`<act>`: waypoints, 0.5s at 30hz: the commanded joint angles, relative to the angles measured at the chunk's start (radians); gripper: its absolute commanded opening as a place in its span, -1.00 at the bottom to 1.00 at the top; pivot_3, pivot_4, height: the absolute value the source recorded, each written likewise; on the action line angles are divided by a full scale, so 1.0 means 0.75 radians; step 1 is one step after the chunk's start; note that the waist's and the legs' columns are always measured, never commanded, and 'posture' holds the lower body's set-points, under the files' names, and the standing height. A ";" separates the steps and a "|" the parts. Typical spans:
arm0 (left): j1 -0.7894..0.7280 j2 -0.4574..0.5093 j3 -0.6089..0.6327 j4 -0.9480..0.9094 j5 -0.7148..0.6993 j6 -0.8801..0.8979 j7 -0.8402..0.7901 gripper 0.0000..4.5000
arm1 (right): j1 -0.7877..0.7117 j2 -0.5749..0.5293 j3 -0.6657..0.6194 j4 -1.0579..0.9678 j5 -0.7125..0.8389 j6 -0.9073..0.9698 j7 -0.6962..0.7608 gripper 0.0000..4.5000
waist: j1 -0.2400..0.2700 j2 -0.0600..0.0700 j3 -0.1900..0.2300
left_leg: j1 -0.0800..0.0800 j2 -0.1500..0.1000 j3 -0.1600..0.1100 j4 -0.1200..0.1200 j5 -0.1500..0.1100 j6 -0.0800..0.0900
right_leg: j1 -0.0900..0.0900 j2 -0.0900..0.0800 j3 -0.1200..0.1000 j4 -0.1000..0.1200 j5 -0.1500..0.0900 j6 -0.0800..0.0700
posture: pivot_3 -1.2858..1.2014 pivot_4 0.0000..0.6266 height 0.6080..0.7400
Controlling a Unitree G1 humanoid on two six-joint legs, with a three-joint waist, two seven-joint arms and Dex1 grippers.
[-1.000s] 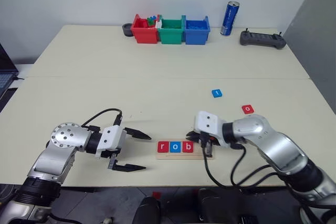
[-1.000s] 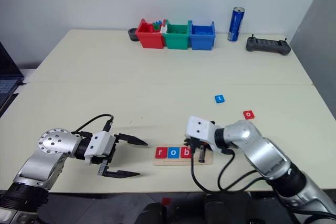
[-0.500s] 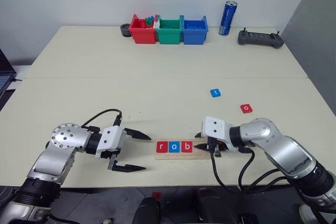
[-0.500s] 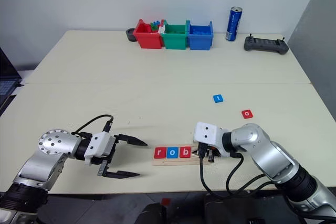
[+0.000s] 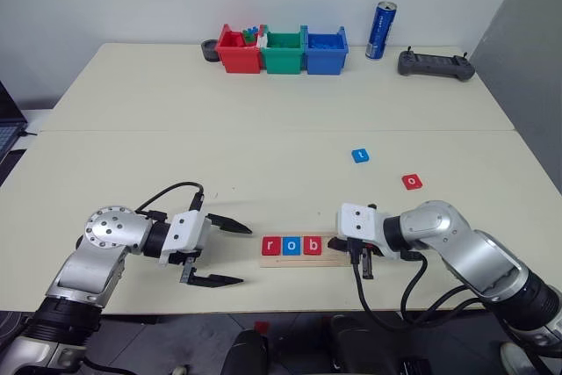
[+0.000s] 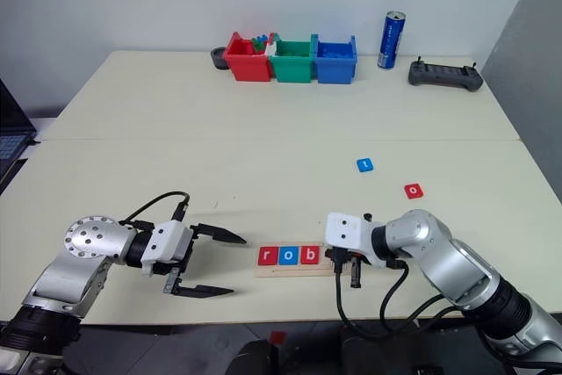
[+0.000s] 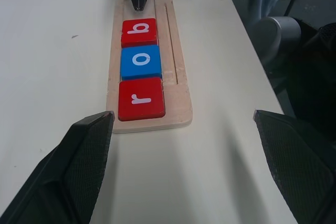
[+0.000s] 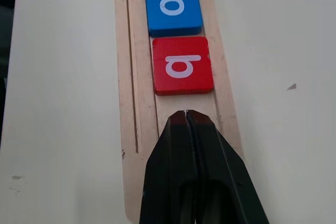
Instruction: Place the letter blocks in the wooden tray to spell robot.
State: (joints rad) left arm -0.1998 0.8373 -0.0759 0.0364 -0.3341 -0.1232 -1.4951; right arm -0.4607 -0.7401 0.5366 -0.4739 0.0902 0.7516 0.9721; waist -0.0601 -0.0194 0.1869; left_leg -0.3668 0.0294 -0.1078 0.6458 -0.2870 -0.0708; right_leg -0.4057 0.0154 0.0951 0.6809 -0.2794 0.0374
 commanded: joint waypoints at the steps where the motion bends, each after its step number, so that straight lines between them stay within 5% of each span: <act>1: 0.001 0.001 0.017 0.012 -0.006 -0.043 -0.008 1.00 | -0.021 0.025 0.019 -0.003 -0.030 -0.024 -0.009 -0.98 | 0.000 0.000 0.000 | 0.000 0.000 0.000 0.000 0.000 0.000 | 0.000 0.000 0.000 0.000 0.000 0.000 | 0.03 -0.52 1.00; 15: 0.020 0.004 0.011 -0.028 -0.009 -0.040 0.020 1.00 | -0.011 0.131 0.050 0.065 -0.071 -0.102 -0.024 -0.98 | -0.001 0.000 0.000 | 0.000 0.000 0.000 0.000 0.000 0.000 | 0.000 0.000 0.000 0.000 0.000 0.000 | 0.03 -0.52 1.00</act>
State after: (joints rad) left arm -0.1853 0.8369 -0.0760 0.0519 -0.3313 -0.1562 -1.4870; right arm -0.4615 -0.6492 0.5707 -0.4220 0.0485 0.6949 0.9580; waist -0.0605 -0.0194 0.1868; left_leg -0.3667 0.0295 -0.1080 0.6458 -0.2870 -0.0709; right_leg -0.4057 0.0154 0.0950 0.6811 -0.2794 0.0373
